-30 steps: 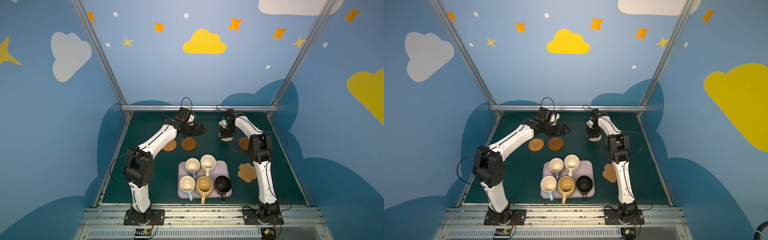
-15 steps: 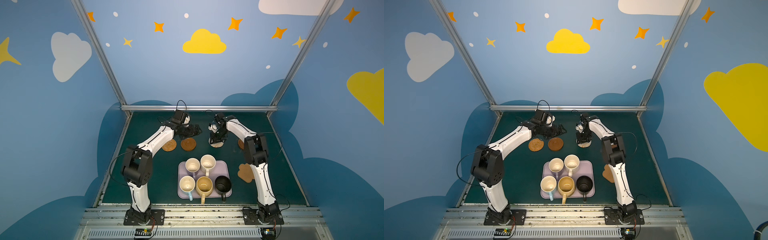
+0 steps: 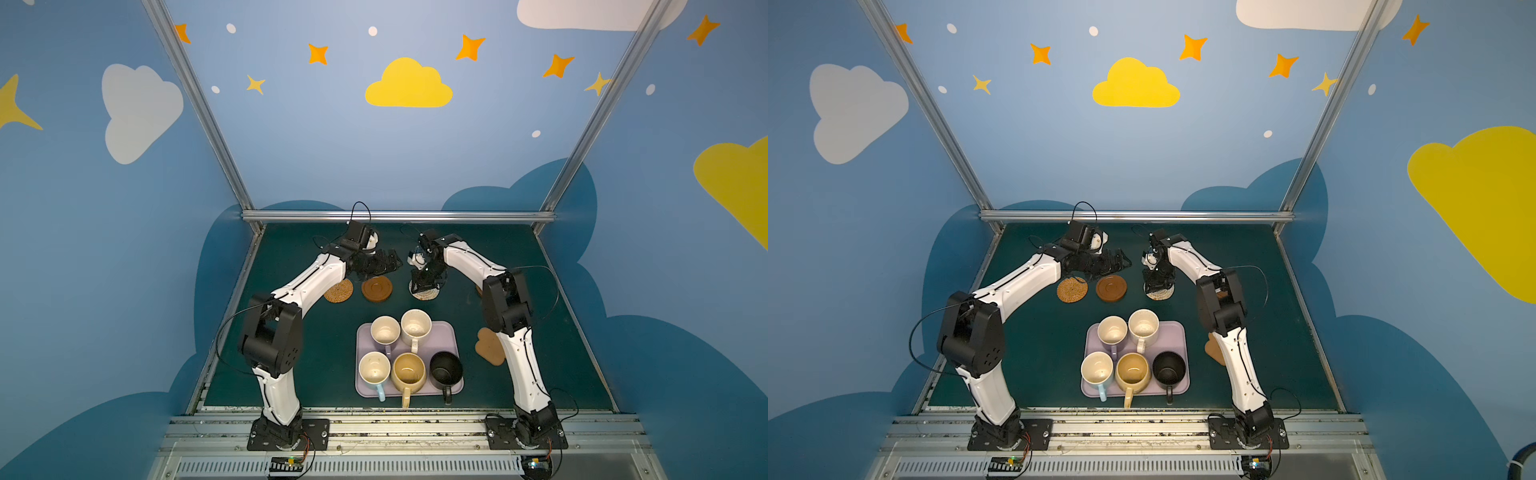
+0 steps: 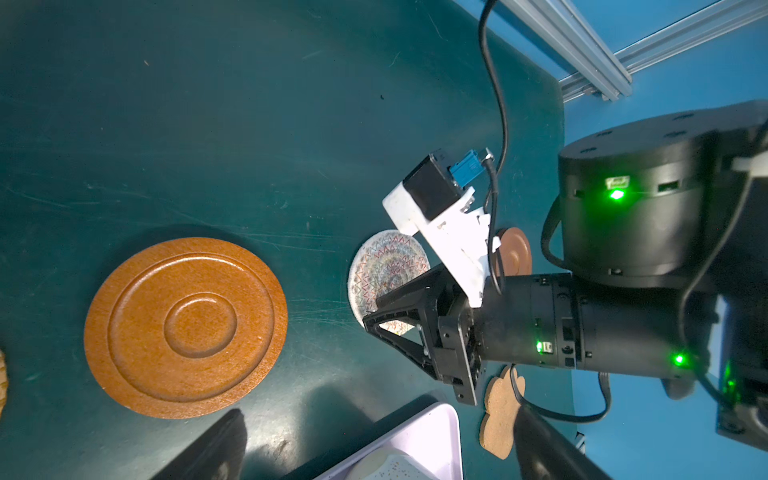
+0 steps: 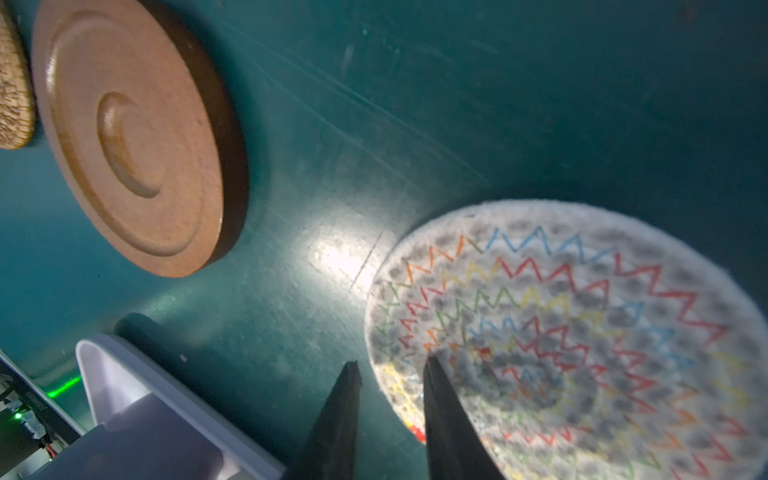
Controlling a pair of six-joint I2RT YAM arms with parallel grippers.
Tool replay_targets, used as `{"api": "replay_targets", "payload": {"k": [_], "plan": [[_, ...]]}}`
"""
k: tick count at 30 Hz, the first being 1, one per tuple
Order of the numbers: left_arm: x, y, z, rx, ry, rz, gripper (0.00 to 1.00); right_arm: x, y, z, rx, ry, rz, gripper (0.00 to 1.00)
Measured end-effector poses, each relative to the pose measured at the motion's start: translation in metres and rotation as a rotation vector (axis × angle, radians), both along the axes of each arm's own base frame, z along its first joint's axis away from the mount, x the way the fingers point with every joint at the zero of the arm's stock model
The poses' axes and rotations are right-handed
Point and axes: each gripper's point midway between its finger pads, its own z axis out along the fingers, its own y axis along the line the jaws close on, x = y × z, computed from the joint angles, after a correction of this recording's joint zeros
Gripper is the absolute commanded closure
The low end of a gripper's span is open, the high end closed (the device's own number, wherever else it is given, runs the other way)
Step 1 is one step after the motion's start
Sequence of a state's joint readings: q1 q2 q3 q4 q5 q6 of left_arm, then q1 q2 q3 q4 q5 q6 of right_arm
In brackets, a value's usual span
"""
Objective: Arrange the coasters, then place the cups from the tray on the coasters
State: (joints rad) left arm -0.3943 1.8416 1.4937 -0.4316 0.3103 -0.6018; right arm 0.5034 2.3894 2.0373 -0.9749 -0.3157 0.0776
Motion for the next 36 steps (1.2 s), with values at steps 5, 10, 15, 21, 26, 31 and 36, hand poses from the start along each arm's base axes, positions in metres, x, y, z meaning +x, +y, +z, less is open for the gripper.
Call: {"api": "replay_targets", "payload": {"k": [5, 10, 15, 21, 26, 31, 36], "plan": [[0.0, 0.0, 0.0, -0.001, 0.001, 0.002, 0.0, 0.004, 0.009, 0.007, 0.014, -0.022, 0.003, 0.72], [0.0, 0.0, -0.001, -0.004, 0.002, 0.005, 0.0, 0.007, 0.011, 0.008, 0.017, -0.027, -0.001, 0.73], [-0.001, 0.001, -0.004, -0.002, 0.009, 0.006, 0.0, 0.008, 0.007, 0.001, -0.001, -0.032, -0.011, 0.72], [-0.004, -0.004, -0.003, 0.003, 0.0, -0.008, 0.0, 0.006, 0.0, 0.012, 0.003, -0.069, -0.022, 0.67], [-0.008, -0.011, 0.006, 0.021, -0.043, -0.034, 0.0, 0.012, -0.002, 0.05, 0.043, -0.159, -0.032, 0.64], [-0.008, -0.022, 0.031, 0.026, -0.121, -0.084, 0.0, 0.018, -0.018, 0.089, 0.076, -0.253, -0.075, 0.49], [-0.012, -0.037, 0.05, 0.028, -0.199, -0.153, 0.0, 0.013, -0.051, 0.101, 0.072, -0.295, -0.154, 0.19]]}}
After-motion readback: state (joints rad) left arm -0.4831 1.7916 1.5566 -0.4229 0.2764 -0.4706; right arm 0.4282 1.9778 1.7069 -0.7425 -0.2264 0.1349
